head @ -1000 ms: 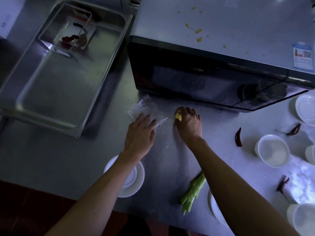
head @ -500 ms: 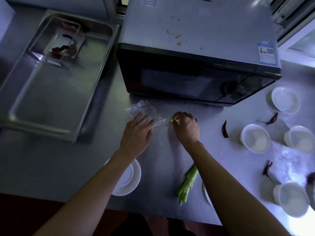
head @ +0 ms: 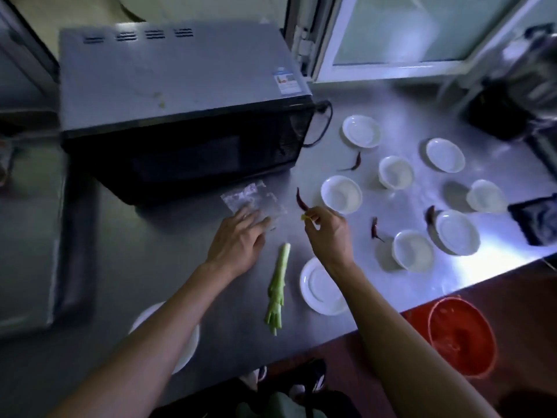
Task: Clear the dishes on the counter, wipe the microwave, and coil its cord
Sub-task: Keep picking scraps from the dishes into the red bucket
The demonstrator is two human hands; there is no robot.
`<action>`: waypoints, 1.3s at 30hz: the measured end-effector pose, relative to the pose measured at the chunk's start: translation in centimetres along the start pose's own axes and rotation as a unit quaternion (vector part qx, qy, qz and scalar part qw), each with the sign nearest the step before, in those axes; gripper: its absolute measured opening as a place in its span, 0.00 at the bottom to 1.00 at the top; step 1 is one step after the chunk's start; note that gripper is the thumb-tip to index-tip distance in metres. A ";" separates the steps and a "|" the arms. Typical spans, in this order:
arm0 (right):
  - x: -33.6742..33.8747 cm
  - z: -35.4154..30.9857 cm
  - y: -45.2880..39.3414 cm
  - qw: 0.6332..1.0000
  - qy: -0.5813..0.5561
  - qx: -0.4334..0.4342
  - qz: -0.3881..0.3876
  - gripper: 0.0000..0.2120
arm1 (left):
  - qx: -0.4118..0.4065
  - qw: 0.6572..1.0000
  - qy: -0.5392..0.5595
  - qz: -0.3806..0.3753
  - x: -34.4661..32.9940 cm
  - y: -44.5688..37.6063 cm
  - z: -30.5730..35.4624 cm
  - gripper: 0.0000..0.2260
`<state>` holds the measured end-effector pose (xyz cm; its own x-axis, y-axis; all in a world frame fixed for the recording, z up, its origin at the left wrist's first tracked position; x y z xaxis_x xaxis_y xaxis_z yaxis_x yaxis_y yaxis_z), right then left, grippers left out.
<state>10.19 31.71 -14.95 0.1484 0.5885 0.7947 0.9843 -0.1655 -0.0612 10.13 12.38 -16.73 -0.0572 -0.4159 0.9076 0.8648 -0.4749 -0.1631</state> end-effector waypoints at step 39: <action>32.9 48.7 33.9 0.882 0.035 -0.420 0.212 0.04 | -0.313 0.906 0.045 -0.281 -32.4 -6.5 61.1 0.18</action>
<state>53.12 84.02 -20.34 0.4513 0.2876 0.8448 0.4196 -0.9038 0.0835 36.80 76.35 -21.46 -0.4655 -0.0200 0.8848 0.2362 -0.9663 0.1025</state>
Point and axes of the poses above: each hand's wrist, its own y-axis away from the middle knuckle, its own x-axis out of the back of the hand, z = x × y, the point moved 7 cm from there along -y, towards the middle knuckle
